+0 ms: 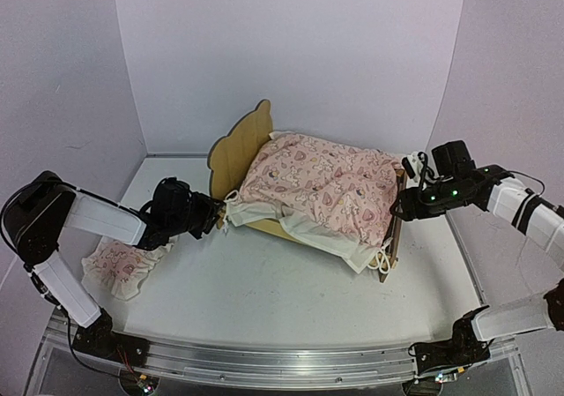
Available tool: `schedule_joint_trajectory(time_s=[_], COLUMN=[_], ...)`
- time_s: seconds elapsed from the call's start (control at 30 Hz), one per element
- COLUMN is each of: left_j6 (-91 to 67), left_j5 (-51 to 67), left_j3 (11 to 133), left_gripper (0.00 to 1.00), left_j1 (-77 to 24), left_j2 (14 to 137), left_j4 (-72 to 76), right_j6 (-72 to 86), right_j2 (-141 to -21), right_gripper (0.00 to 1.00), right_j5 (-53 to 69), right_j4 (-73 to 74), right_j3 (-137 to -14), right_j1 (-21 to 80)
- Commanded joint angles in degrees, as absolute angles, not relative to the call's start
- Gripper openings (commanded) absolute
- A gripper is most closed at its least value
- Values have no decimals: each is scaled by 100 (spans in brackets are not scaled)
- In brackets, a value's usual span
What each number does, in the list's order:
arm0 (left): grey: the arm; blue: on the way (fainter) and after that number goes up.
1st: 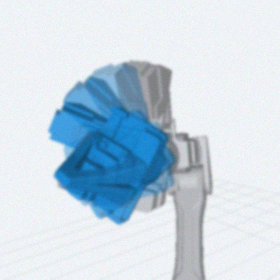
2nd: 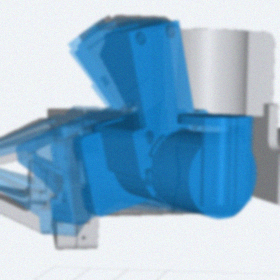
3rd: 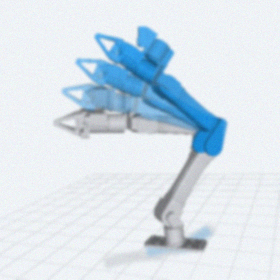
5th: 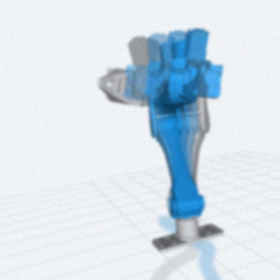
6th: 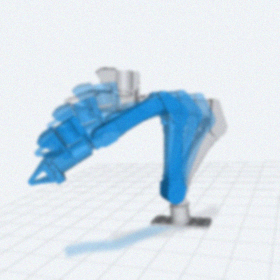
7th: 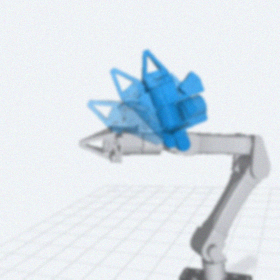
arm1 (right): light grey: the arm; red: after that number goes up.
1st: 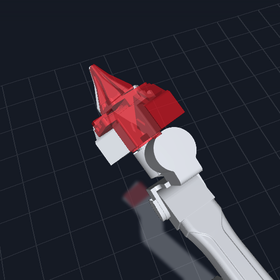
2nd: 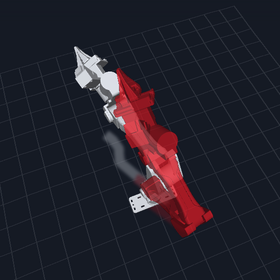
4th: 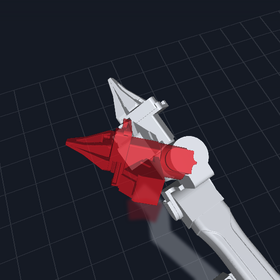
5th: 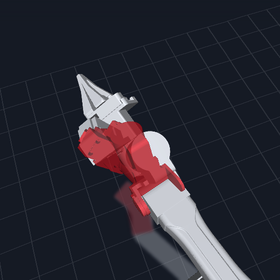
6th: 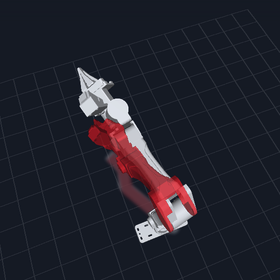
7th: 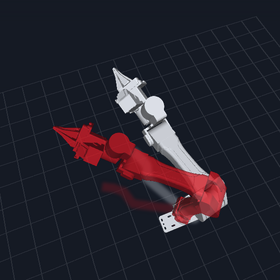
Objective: Set up the pet bed
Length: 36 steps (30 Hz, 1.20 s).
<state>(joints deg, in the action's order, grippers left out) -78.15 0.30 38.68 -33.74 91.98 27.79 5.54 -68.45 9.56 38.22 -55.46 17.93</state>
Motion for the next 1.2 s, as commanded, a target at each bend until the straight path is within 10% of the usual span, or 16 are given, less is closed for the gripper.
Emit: schedule_joint_trajectory(time_s=[0.0,0.27,1.0,1.17], left_j6=[-7928,-7731,-5921,-5351], left_j5=[-259,-385,-1716,-2276], left_j3=[4019,3786,1964,2595], left_gripper=[35,0,0,37], left_j1=[-3351,-3353,-3357,-3434], left_j2=[9196,9216,6143,5996], left_j4=[3513,4206,2074,670], right_j6=[483,428,-791,-791], right_j2=[-6640,-6651,-9414,-10244], right_gripper=[58,58,52,38], right_j5=[1034,1342,409,-197], right_j4=[3569,3564,3041,3067], right_j3=[-5498,-5506,-7912,-8527], right_j1=[1791,1792,4951,5328])
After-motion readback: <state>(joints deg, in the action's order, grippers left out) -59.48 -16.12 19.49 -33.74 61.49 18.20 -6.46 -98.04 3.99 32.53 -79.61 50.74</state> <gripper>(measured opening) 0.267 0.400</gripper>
